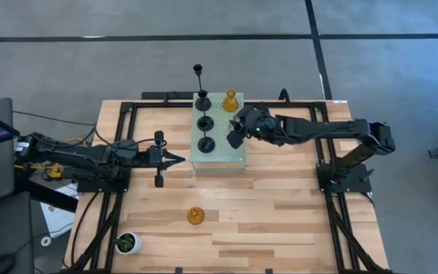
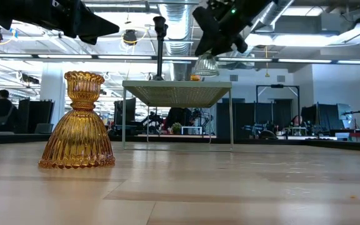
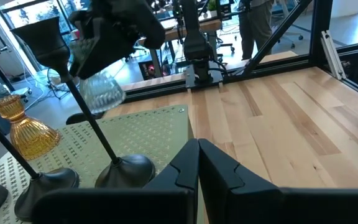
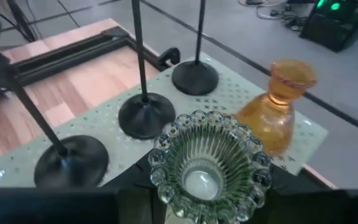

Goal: Pick & Place candle stick holders
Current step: Put the green glass candle holder on the shelf aligned with the other yellow glass candle holder

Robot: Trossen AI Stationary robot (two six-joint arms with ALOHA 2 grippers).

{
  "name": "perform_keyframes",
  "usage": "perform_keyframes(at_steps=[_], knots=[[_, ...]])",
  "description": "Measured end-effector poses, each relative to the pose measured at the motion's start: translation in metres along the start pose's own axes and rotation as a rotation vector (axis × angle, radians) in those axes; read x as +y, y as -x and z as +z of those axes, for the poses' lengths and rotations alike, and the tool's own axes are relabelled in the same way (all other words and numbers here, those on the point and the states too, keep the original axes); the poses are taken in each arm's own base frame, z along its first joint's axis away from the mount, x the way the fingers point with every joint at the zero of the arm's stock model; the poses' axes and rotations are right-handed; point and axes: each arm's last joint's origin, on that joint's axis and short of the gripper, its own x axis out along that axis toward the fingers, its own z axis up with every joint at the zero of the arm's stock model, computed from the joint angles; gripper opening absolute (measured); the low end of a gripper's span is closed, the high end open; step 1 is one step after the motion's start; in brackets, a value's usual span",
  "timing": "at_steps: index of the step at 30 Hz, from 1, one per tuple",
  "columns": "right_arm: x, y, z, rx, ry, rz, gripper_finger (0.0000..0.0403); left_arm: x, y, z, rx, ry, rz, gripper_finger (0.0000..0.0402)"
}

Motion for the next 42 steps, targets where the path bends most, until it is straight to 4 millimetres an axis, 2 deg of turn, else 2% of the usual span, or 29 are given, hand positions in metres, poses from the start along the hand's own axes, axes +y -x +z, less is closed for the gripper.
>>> perform_keyframes(at_steps=[9,17,24,32,37,42], knots=[[-0.009,-0.028,-0.001,0.010,-0.028,0.043,0.0124,0.000,0.000,0.000,0.000,0.000,0.000,0.0010],[-0.007,-0.046,-0.011,0.048,-0.020,0.047,0.0121,0.000,0.000,0.000,0.000,0.000,0.000,0.0010],[-0.009,-0.048,-0.010,0.038,-0.027,0.045,0.0131,0.000,0.000,0.000,0.000,0.000,0.000,0.0010],[-0.016,-0.051,-0.008,0.033,-0.041,0.030,0.0120,0.000,0.000,0.000,0.000,0.000,0.001,0.0010],[-0.019,-0.053,-0.007,0.040,-0.047,0.043,0.0134,0.000,0.000,0.000,0.000,0.000,0.001,0.0010],[-0.019,-0.053,-0.007,0.045,-0.047,0.062,0.0120,0.000,0.000,0.000,0.000,0.000,0.000,0.0010]])
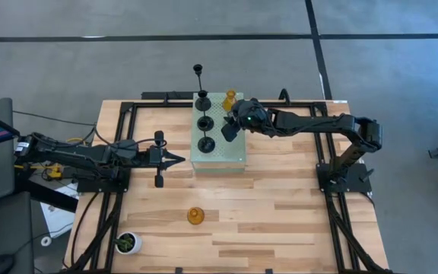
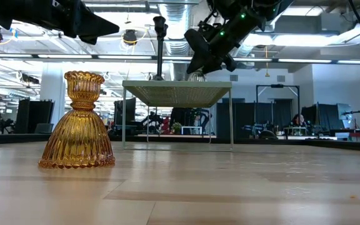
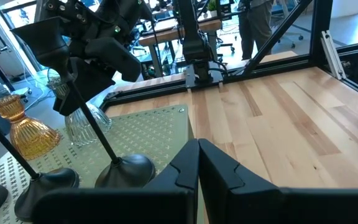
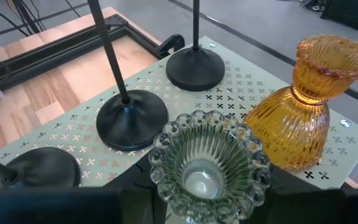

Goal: Pick & Place candle stick holders
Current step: Put the green glass candle holder on the shelf aligned with the other yellow glass candle holder

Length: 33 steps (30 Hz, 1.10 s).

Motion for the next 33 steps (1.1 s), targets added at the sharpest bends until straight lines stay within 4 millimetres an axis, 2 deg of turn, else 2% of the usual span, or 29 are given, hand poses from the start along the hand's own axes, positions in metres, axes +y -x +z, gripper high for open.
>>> perform_keyframes(at_steps=[4,9,14,19,24,28,33], knots=[[0.0001,0.0000,0.0000,0.000,0.000,0.001,0.0120,0.0000,0.0000,-0.0001,0.000,0.000,0.000,0.0010],[0.0002,0.0001,-0.0001,0.001,-0.008,0.003,0.0142,0.0000,0.0000,-0.0001,0.000,0.000,0.000,0.0010],[0.0003,0.0002,0.0000,0.001,-0.007,0.003,0.0119,0.0000,0.0000,-0.0001,0.000,0.000,0.000,0.0010],[0.0003,0.0002,0.0000,0.000,0.000,0.004,0.0120,0.0000,0.0000,-0.0001,0.000,0.000,0.000,0.0010],[0.0005,0.0004,0.0002,0.001,-0.001,0.010,0.0144,-0.0001,0.0000,-0.0001,0.000,0.000,0.000,0.0010],[0.0020,0.0004,0.0022,-0.011,-0.008,0.057,0.0123,-0.0001,0.0000,-0.0001,0.000,0.000,0.000,0.0010],[0.0023,0.0005,0.0022,-0.011,-0.008,0.058,0.0123,0.0000,0.0000,-0.0001,0.000,0.000,0.000,0.0010]])
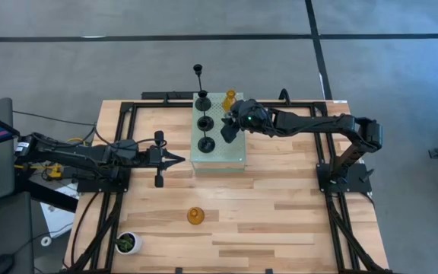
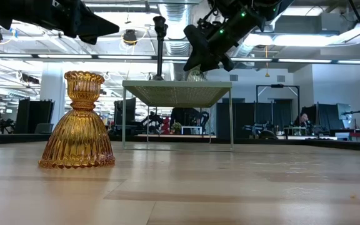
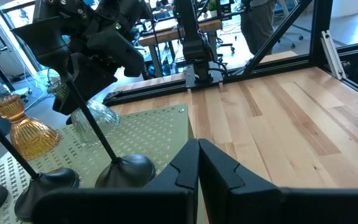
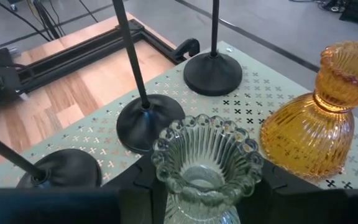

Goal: Pick & Place candle stick holders
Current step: Put the green glass candle holder on the shelf aligned with the other yellow glass candle holder

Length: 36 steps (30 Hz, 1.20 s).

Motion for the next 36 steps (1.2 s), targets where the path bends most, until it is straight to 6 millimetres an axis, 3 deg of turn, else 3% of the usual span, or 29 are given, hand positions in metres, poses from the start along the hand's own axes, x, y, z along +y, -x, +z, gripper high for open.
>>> perform_keyframes(at_steps=[7,19,36], knots=[[-0.0001,0.0000,-0.0004,0.004,0.001,-0.001,0.0161,0.0000,0.0000,0.0000,0.000,0.000,0.000,0.0010],[-0.0001,0.0000,-0.0004,0.004,0.002,-0.001,0.0144,0.0000,0.0000,0.0000,0.000,0.000,0.000,0.0010],[-0.0025,0.0002,-0.0068,0.069,0.051,-0.024,0.0215,0.0000,0.0000,0.0000,0.000,0.000,0.000,0.0010]])
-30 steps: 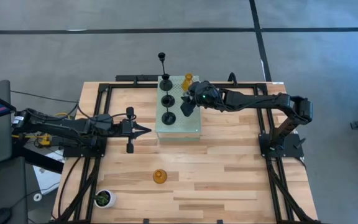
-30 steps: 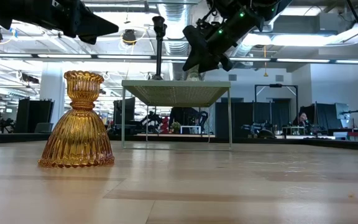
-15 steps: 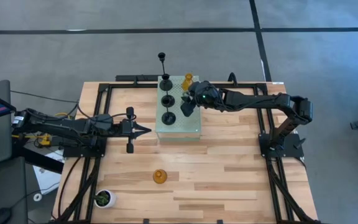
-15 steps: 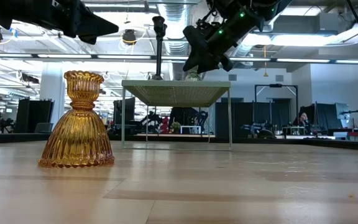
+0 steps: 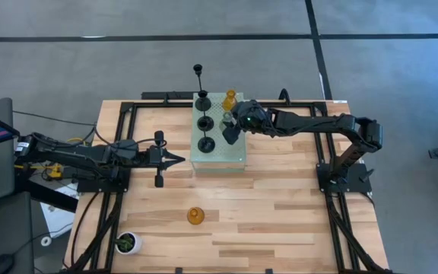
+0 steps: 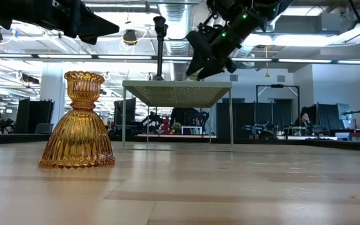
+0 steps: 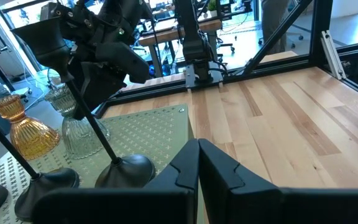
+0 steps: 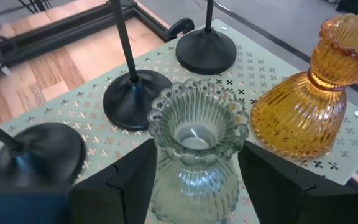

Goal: Pick & Place candle stick holders
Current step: Put the green glass candle holder on the shelf aligned with the other yellow glass candle holder, then put the yellow glass candle holder on the shelf aligned with the other green glass candle holder

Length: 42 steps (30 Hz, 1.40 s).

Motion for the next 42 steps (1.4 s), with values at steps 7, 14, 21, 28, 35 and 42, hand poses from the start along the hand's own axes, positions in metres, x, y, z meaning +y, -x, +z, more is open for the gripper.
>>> perform_keyframes(at_steps=[7,14,21,28,35,42], knots=[[0.000,0.001,-0.001,0.014,0.027,-0.006,0.0213,0.000,0.000,0.000,0.000,0.000,0.000,0.0010],[-0.002,0.001,-0.004,0.036,0.035,-0.026,0.0183,0.000,0.000,0.000,0.000,0.000,0.000,0.0010],[0.003,0.004,-0.007,0.063,0.056,-0.026,0.0158,0.000,0.000,0.000,0.000,0.000,0.000,0.0010],[0.005,0.007,-0.006,0.061,0.065,-0.016,0.0162,0.000,0.000,0.000,0.000,0.000,0.000,0.0010],[0.004,0.011,-0.004,0.045,0.059,-0.011,0.0190,0.000,0.000,0.000,0.000,0.000,0.000,0.0010],[0.003,0.011,-0.006,0.064,0.066,-0.016,0.0235,0.000,0.000,0.000,0.000,0.000,0.001,0.0010]])
